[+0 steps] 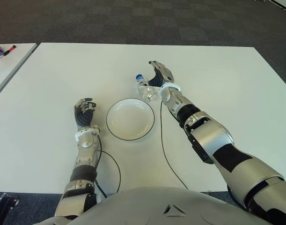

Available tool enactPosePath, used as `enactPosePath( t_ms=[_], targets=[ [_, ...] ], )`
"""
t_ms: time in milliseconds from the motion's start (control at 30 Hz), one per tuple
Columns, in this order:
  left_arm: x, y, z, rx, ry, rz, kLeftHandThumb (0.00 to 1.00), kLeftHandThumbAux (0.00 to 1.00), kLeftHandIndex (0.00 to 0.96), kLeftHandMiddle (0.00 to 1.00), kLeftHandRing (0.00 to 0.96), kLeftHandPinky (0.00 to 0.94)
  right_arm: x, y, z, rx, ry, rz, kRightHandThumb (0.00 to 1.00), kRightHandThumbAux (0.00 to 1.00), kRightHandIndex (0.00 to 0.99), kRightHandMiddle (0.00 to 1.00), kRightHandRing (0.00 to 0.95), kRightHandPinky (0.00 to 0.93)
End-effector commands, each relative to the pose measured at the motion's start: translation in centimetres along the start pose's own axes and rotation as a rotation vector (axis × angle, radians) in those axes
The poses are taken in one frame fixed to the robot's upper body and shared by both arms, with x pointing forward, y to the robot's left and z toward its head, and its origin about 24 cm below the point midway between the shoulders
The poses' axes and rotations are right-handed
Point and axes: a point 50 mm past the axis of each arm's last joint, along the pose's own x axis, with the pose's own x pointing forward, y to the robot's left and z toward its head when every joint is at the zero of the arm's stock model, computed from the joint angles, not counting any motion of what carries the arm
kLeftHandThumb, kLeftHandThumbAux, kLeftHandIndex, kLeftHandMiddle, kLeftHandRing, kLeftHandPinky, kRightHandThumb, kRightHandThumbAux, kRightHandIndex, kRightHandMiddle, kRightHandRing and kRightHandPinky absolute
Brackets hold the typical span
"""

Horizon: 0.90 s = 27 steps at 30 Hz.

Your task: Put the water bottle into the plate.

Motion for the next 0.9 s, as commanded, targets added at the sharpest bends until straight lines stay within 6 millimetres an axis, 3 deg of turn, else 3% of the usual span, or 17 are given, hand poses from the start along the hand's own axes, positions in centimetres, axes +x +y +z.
enactPosePath(
  t_ms=[33, 900],
  targets=[
    [-1.72, -0.12, -2.99, 0.028, 0.166, -0.019, 0.682, 0.723, 0.418, 0.534, 0.502, 0.461, 0.20, -0.08, 0.28, -0.003, 0.022, 0.026, 0.087, 0.572, 0.000, 0.000, 0.000, 0.057],
    [-2.03, -0.42, -2.57, 0.013, 0.141, -0.025, 0.686, 0.722, 0.422, 0.548, 0.511, 0.477, 0.12, 0.31, 0.35, -0.023, 0.053, 0.067, 0.055, 0.516, 0.000, 0.000, 0.000, 0.050]
  ],
)
